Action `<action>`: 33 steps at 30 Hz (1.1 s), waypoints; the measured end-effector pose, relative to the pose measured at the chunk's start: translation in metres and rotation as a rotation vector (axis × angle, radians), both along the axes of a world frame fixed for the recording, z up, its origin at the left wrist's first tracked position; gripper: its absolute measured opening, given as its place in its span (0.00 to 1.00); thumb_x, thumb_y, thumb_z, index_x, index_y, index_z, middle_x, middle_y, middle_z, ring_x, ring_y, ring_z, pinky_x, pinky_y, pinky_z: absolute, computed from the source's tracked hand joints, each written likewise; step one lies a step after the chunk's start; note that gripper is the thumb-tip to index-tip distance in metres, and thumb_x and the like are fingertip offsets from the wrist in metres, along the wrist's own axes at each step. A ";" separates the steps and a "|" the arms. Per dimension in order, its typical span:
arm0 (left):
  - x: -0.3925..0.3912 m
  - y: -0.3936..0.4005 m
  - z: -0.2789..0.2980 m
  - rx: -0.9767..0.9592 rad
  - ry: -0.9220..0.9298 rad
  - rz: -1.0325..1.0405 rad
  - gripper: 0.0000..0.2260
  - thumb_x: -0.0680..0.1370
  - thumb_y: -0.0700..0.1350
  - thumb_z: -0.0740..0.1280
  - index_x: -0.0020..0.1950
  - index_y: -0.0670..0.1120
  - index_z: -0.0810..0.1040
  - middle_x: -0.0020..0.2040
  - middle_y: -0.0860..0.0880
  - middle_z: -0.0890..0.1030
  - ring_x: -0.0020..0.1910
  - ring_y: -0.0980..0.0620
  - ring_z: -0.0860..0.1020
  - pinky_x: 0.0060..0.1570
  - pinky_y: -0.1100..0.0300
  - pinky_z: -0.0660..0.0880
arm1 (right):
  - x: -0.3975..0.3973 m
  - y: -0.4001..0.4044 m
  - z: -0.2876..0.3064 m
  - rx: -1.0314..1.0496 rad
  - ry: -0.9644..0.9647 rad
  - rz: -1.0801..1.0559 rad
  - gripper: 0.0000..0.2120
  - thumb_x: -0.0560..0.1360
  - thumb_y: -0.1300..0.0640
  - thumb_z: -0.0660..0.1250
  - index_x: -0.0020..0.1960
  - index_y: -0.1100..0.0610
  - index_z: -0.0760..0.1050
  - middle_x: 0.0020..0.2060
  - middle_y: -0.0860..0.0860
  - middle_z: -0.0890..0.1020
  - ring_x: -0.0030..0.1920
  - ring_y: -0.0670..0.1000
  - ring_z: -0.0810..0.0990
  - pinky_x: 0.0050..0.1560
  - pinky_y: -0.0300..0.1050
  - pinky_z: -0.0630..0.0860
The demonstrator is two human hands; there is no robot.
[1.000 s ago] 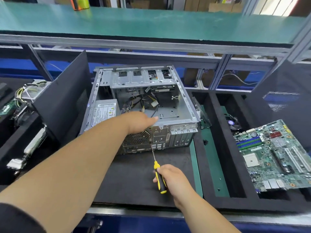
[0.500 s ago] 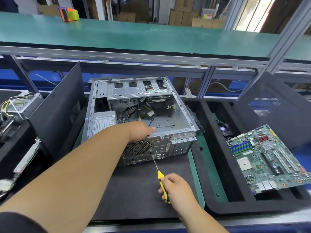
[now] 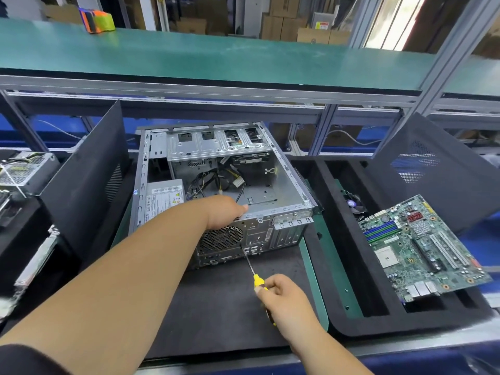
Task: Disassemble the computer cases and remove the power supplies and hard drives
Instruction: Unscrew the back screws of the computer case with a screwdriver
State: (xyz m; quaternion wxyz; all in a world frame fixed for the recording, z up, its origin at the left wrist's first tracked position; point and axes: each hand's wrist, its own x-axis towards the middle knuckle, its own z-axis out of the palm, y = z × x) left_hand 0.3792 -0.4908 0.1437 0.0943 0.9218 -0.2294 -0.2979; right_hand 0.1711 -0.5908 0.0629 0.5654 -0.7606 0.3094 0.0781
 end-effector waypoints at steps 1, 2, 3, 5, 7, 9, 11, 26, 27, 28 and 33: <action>0.000 0.000 0.000 0.003 -0.007 -0.007 0.26 0.85 0.54 0.45 0.76 0.41 0.65 0.76 0.38 0.64 0.74 0.42 0.64 0.71 0.53 0.60 | 0.000 0.000 -0.003 -0.044 -0.017 0.004 0.06 0.75 0.52 0.71 0.46 0.53 0.76 0.29 0.45 0.73 0.28 0.45 0.70 0.33 0.39 0.68; -0.001 0.001 0.000 0.003 -0.014 -0.006 0.26 0.85 0.54 0.45 0.75 0.41 0.66 0.76 0.38 0.64 0.74 0.42 0.65 0.71 0.53 0.60 | 0.000 -0.001 -0.006 -0.080 -0.026 0.004 0.07 0.73 0.51 0.72 0.45 0.52 0.75 0.28 0.45 0.72 0.28 0.44 0.70 0.33 0.40 0.67; -0.001 0.001 0.000 0.002 -0.019 -0.004 0.26 0.85 0.54 0.46 0.74 0.40 0.68 0.75 0.38 0.65 0.73 0.42 0.65 0.70 0.53 0.60 | 0.001 -0.001 -0.007 -0.099 -0.032 -0.001 0.09 0.72 0.51 0.73 0.45 0.51 0.74 0.29 0.44 0.72 0.28 0.44 0.69 0.33 0.39 0.67; -0.003 0.001 -0.001 0.003 -0.030 -0.002 0.26 0.85 0.55 0.46 0.70 0.39 0.71 0.74 0.37 0.67 0.71 0.42 0.67 0.69 0.53 0.62 | 0.003 -0.002 -0.009 -0.080 -0.031 -0.011 0.10 0.72 0.51 0.74 0.45 0.50 0.73 0.31 0.45 0.72 0.29 0.44 0.71 0.33 0.38 0.69; -0.006 0.002 -0.001 0.011 -0.063 -0.004 0.27 0.85 0.56 0.45 0.65 0.38 0.74 0.73 0.37 0.68 0.69 0.41 0.69 0.68 0.52 0.63 | 0.005 -0.003 -0.011 -0.026 -0.027 -0.021 0.10 0.72 0.53 0.74 0.46 0.51 0.73 0.34 0.47 0.74 0.29 0.45 0.73 0.33 0.39 0.72; -0.009 0.004 -0.003 0.012 -0.123 -0.019 0.31 0.84 0.60 0.43 0.64 0.39 0.75 0.72 0.39 0.70 0.69 0.41 0.70 0.67 0.51 0.64 | 0.007 -0.004 -0.012 0.006 -0.021 -0.024 0.10 0.73 0.55 0.74 0.47 0.51 0.73 0.36 0.48 0.76 0.27 0.46 0.74 0.29 0.37 0.71; -0.013 0.007 -0.003 -0.004 -0.178 -0.029 0.35 0.82 0.64 0.41 0.64 0.43 0.78 0.70 0.41 0.73 0.67 0.43 0.72 0.65 0.50 0.66 | 0.008 -0.003 -0.012 0.040 -0.030 -0.043 0.09 0.73 0.56 0.73 0.48 0.52 0.74 0.37 0.49 0.76 0.29 0.48 0.73 0.26 0.35 0.69; -0.006 0.004 -0.003 -0.017 -0.064 0.047 0.30 0.84 0.61 0.46 0.71 0.40 0.72 0.75 0.39 0.67 0.71 0.42 0.68 0.64 0.54 0.63 | 0.005 -0.003 -0.016 0.012 -0.041 0.030 0.07 0.75 0.56 0.71 0.46 0.53 0.72 0.36 0.50 0.74 0.27 0.46 0.76 0.34 0.44 0.74; -0.005 0.004 -0.004 -0.020 -0.069 0.053 0.30 0.83 0.61 0.46 0.70 0.40 0.72 0.74 0.39 0.67 0.71 0.42 0.68 0.63 0.54 0.63 | 0.004 -0.002 -0.017 0.023 -0.039 0.028 0.06 0.76 0.56 0.70 0.47 0.54 0.72 0.38 0.50 0.74 0.28 0.46 0.77 0.34 0.43 0.74; -0.005 0.004 -0.004 -0.023 -0.072 0.058 0.30 0.83 0.61 0.47 0.70 0.40 0.72 0.74 0.39 0.68 0.70 0.42 0.68 0.62 0.55 0.64 | 0.004 -0.003 -0.019 0.036 -0.035 0.018 0.05 0.77 0.57 0.68 0.47 0.53 0.72 0.39 0.51 0.74 0.29 0.45 0.78 0.33 0.42 0.74; -0.003 0.004 -0.006 -0.033 -0.084 0.075 0.28 0.83 0.61 0.49 0.68 0.41 0.73 0.73 0.40 0.69 0.68 0.43 0.70 0.56 0.56 0.63 | 0.015 -0.001 -0.024 0.223 -0.048 -0.140 0.05 0.76 0.62 0.66 0.48 0.54 0.72 0.37 0.48 0.77 0.32 0.47 0.76 0.29 0.38 0.67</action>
